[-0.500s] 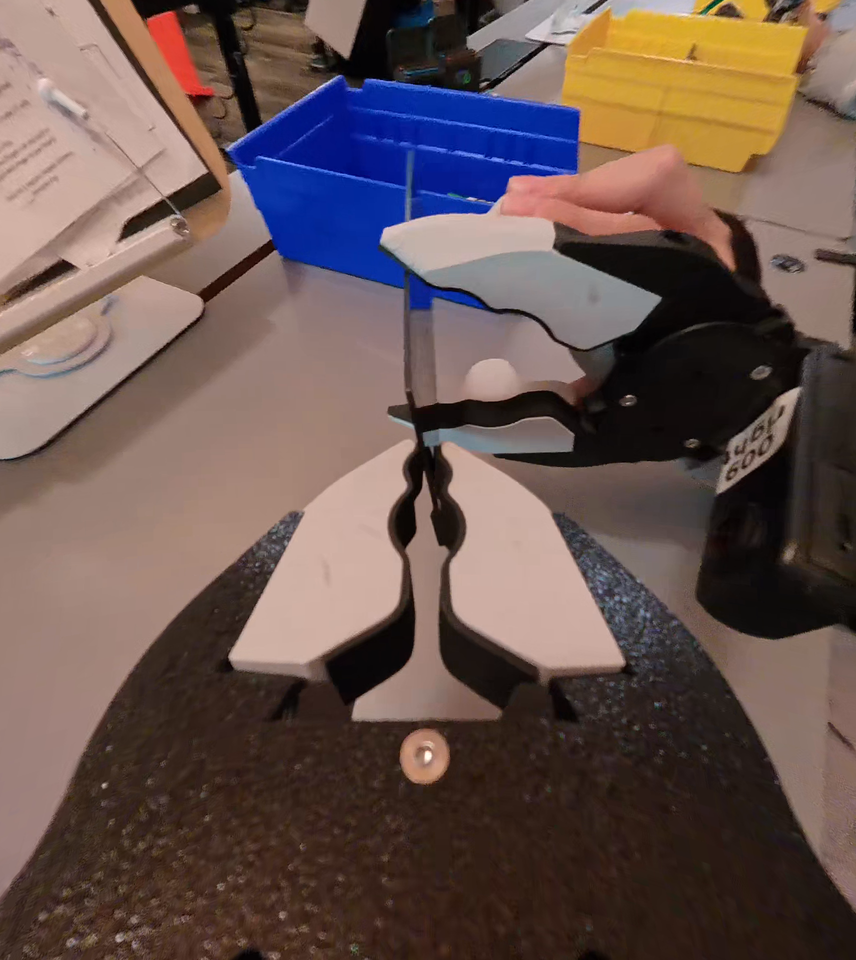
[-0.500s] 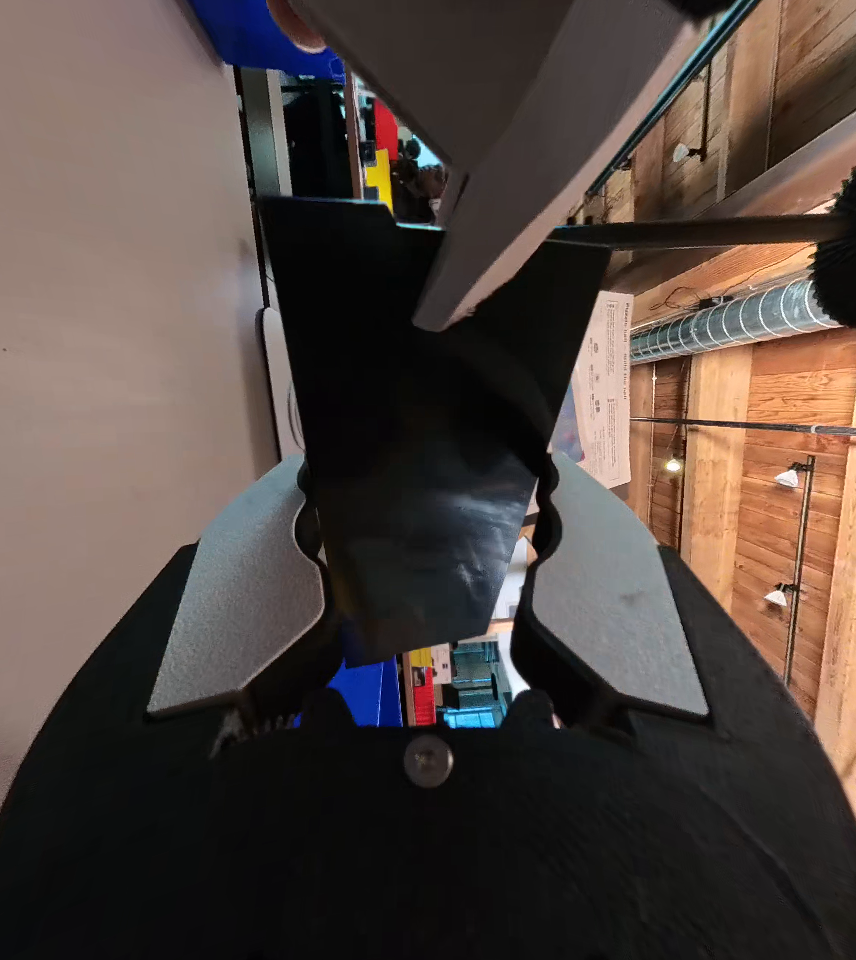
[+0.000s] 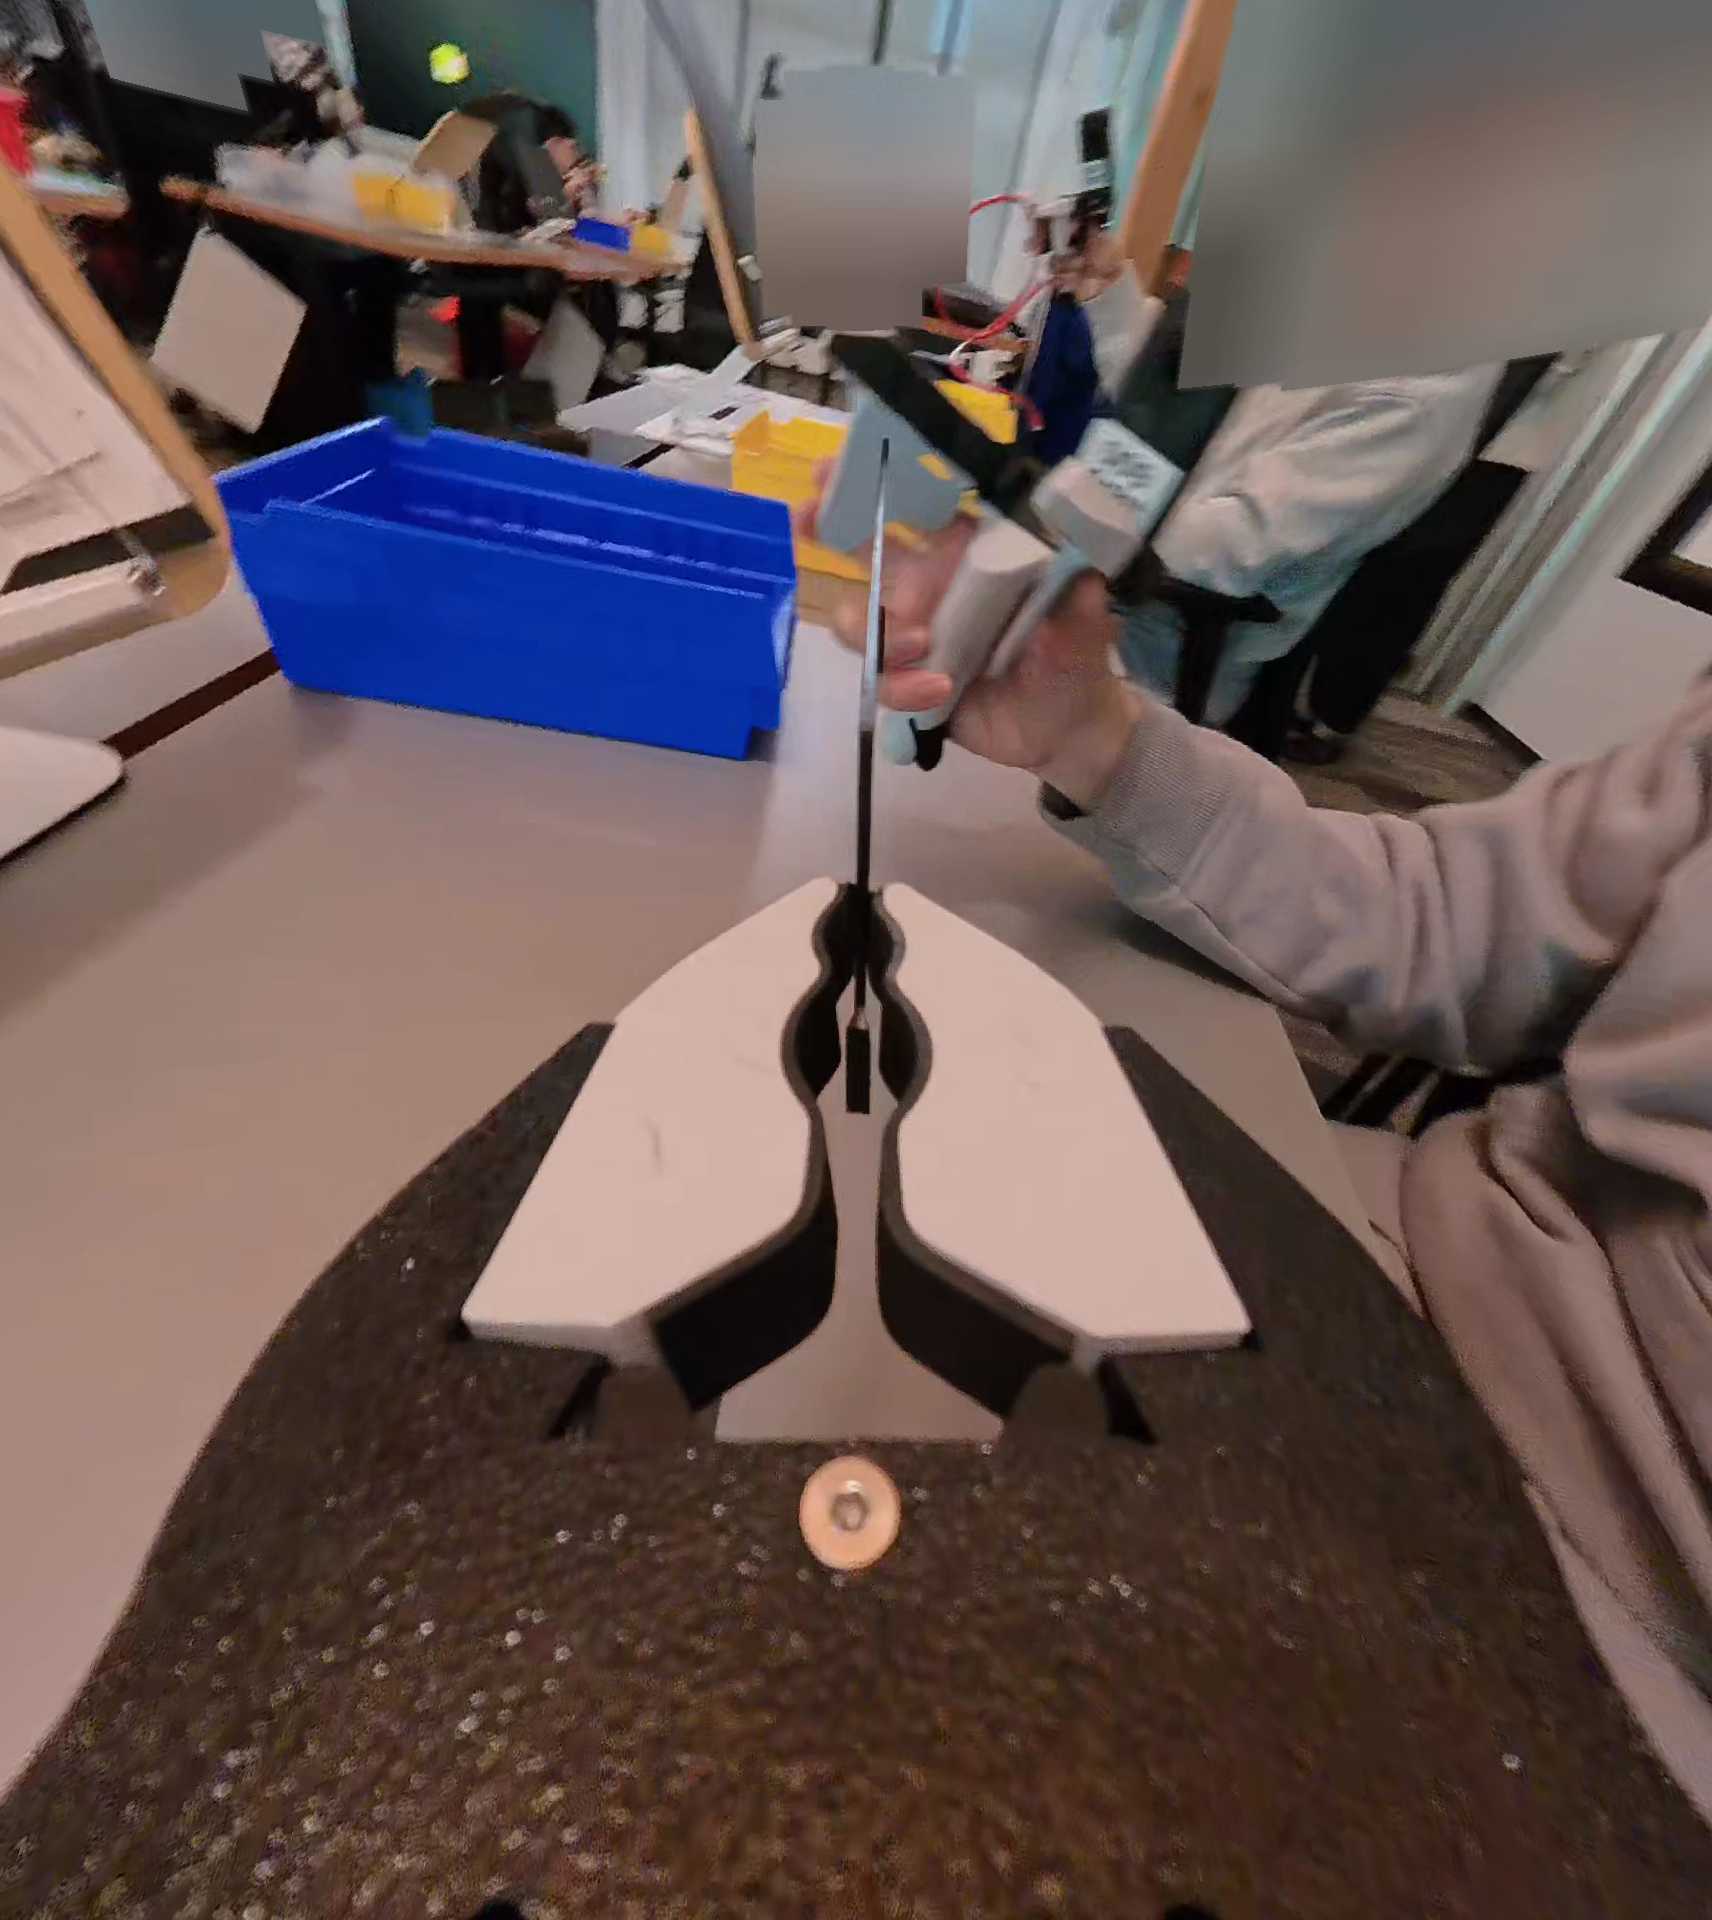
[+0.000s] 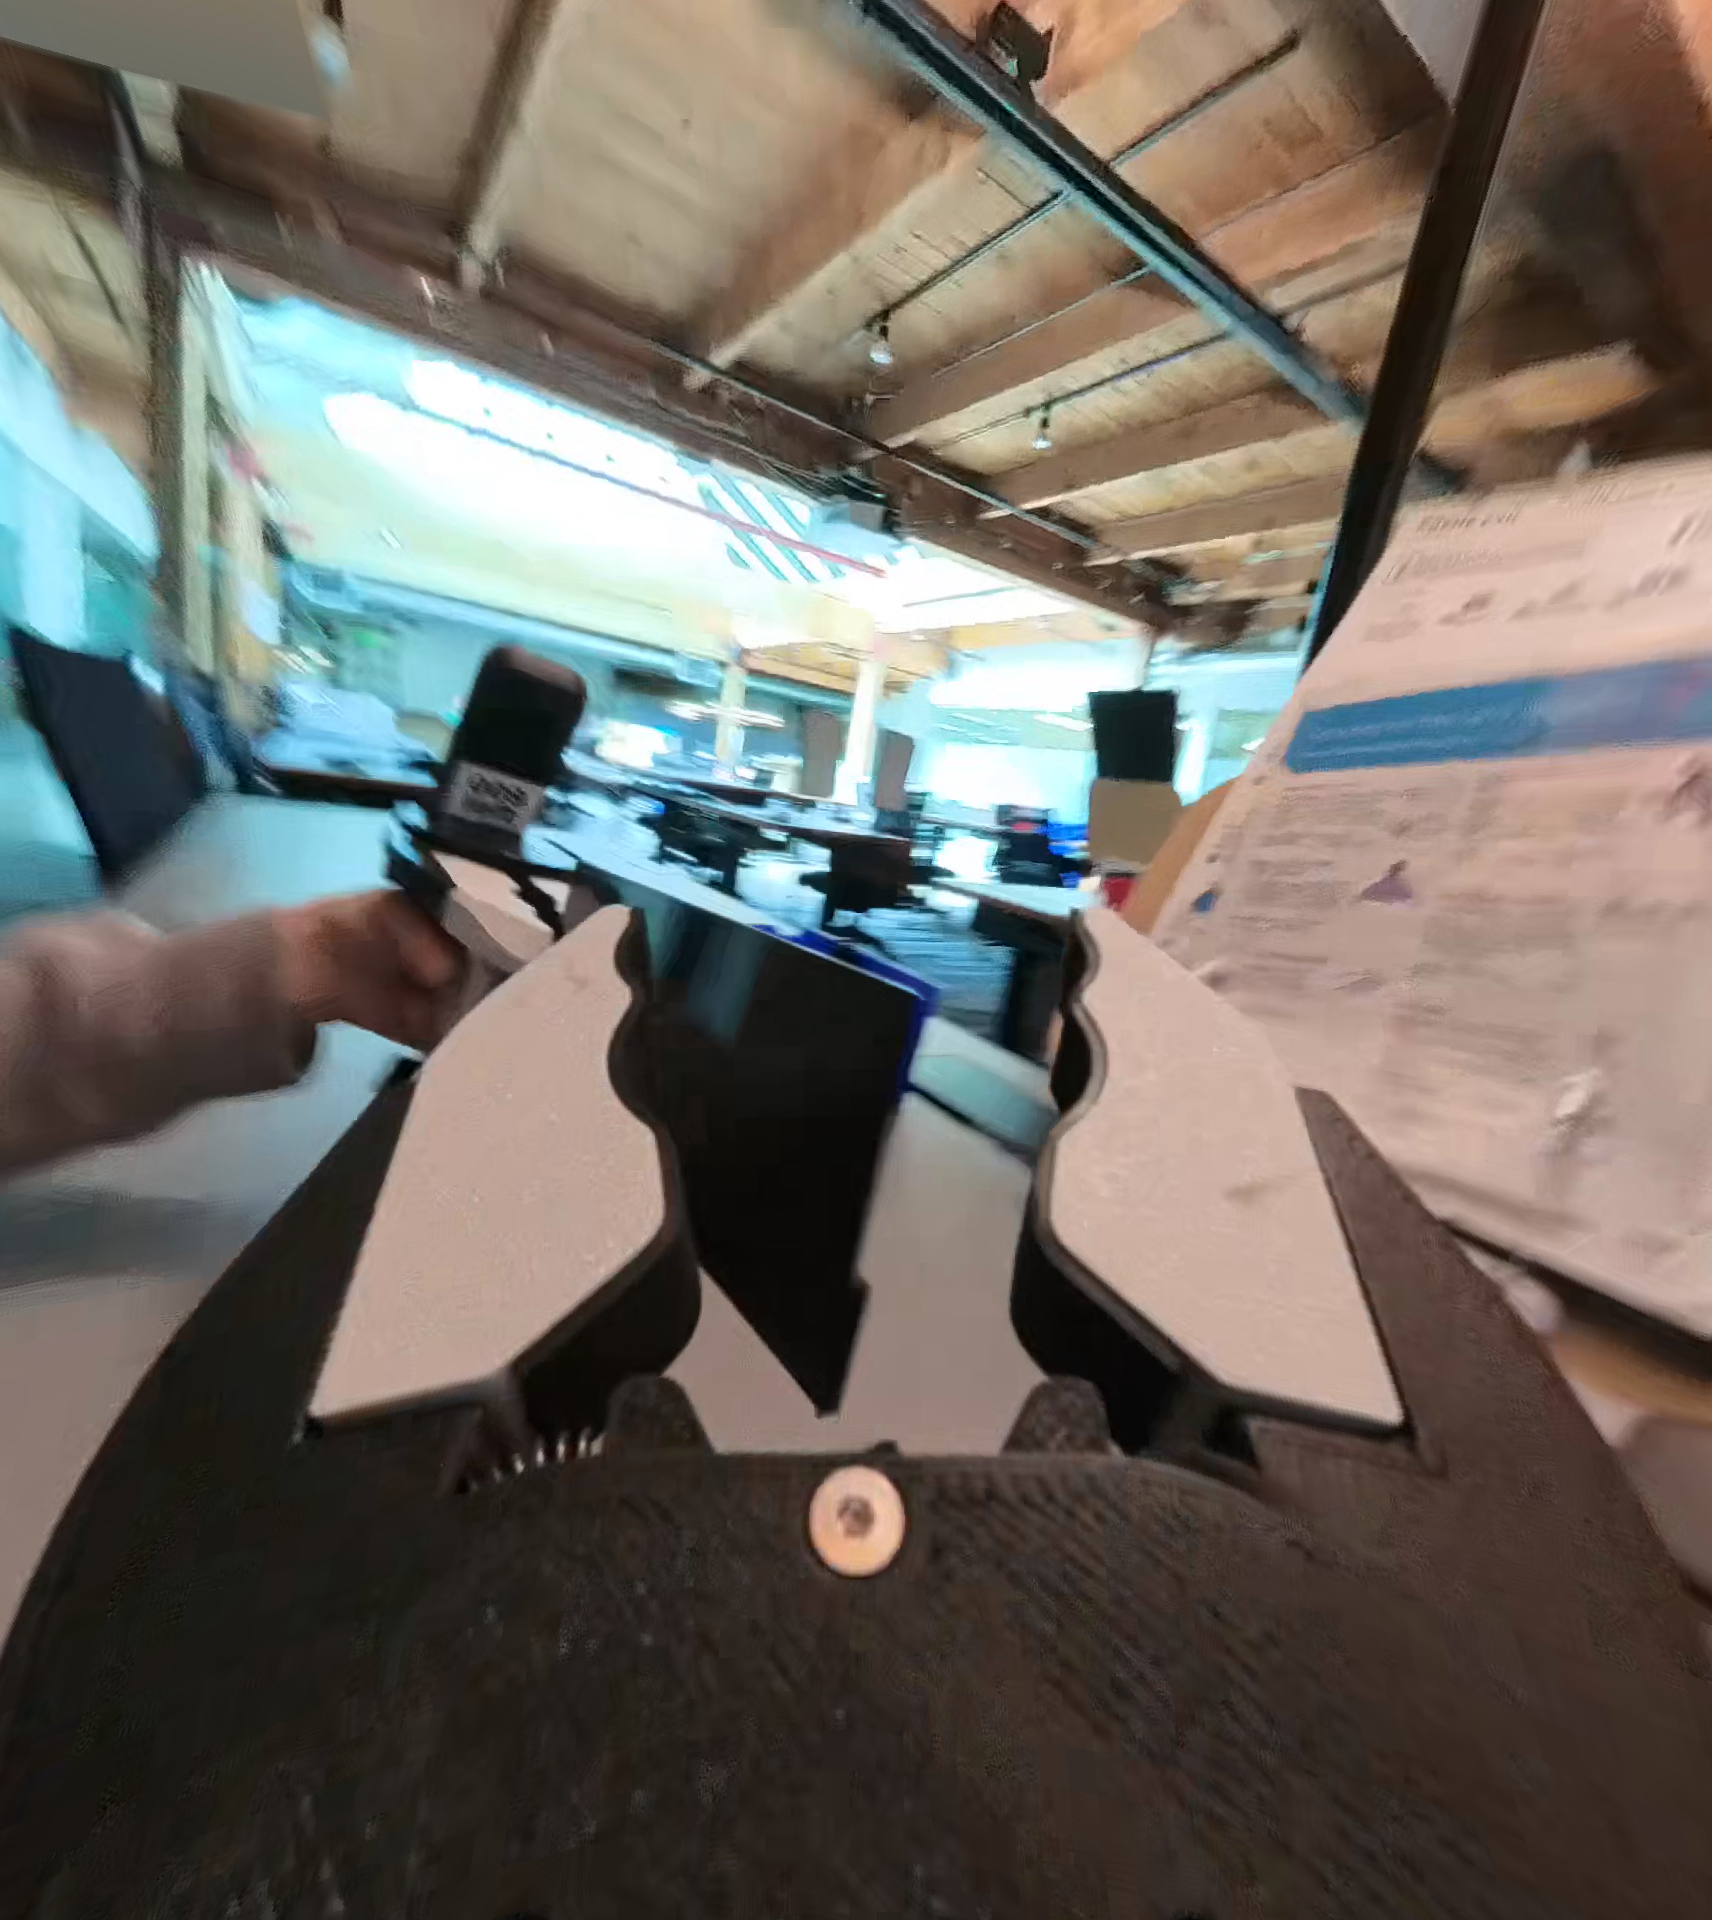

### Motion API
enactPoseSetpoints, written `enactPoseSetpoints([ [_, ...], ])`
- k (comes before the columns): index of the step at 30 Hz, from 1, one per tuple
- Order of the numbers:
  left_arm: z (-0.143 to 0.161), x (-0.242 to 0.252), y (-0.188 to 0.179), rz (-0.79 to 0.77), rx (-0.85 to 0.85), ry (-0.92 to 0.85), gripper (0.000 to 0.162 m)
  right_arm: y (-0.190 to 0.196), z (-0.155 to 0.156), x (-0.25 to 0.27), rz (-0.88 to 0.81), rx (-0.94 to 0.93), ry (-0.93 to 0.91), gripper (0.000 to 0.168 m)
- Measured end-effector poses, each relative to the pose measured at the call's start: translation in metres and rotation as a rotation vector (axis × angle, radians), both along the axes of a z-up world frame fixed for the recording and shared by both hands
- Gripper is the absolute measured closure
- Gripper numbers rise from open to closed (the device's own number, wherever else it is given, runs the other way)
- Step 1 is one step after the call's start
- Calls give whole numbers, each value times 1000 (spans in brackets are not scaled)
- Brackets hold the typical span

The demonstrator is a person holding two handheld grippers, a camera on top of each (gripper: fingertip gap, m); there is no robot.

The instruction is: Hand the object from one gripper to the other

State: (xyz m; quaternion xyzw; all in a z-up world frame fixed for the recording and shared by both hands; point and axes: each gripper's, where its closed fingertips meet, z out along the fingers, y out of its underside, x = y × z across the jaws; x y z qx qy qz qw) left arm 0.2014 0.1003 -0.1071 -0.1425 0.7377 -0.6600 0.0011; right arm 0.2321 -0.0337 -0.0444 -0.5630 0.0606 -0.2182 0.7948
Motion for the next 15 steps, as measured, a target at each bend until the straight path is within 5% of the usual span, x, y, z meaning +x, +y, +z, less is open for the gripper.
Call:
enactPoseSetpoints([
  [4,2,-12,7,-79,-17,-72,160,12,-17,-13,283,-2,236,99],
  [7,3,-12,11,-90,-35,-92,160,19,-27,-29,381,-50,205,148],
  [9,3,-12,15,-94,-45,-87,160,21,-33,-33,388,-84,166,165],
  [15,8,-6,18,-22,-118,-71,156,24,-41,-48,362,-202,-58,166],
])
